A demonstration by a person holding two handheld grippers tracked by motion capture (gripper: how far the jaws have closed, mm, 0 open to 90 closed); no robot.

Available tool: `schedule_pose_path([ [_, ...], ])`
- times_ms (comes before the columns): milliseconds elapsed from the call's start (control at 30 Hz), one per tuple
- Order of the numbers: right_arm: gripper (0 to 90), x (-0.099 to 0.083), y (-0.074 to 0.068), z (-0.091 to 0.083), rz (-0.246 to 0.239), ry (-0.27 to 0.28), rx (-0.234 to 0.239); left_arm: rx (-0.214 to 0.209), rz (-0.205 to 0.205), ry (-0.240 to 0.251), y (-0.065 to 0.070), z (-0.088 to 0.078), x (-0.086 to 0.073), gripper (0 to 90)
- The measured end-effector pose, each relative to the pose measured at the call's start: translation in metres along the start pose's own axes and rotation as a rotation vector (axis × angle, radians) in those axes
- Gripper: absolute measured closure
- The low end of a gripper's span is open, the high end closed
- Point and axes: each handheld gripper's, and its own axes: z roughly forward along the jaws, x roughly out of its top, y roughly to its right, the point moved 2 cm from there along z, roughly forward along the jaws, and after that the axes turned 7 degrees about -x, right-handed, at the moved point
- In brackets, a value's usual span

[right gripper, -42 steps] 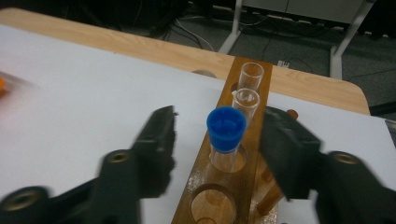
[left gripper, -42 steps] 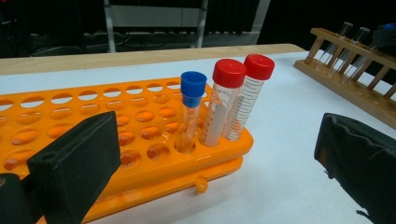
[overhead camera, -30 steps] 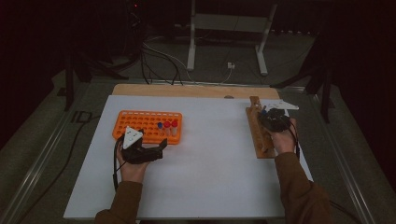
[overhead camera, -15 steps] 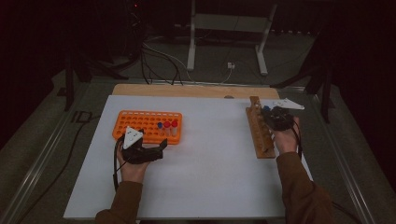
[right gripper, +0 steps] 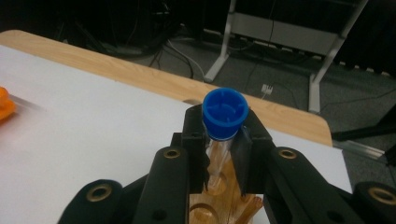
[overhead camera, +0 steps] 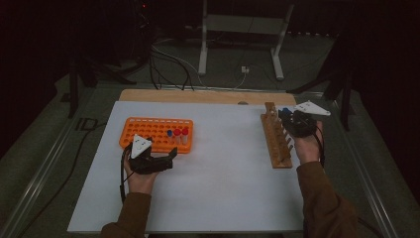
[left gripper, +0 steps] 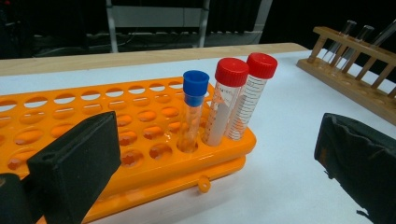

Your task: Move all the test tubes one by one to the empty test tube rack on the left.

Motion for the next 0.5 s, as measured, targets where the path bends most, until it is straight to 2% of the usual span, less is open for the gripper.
schedule_pose_path([
  [167,76.9,0.003,-0.001,-0.005,0.023,0.015,0.026,0.004,0.003,0.001,0.000,0.000,0.000,1.0],
  [267,76.9,0.003,-0.005,-0.006,0.040,0.015,0.058,0.004,0.006,0.000,0.001,0.000,0.000,1.0],
  [500,76.8,-0.003,-0.021,-0.006,0.022,0.002,0.111,-0.006,0.014,-0.001,0.003,0.002,-0.001,1.0],
])
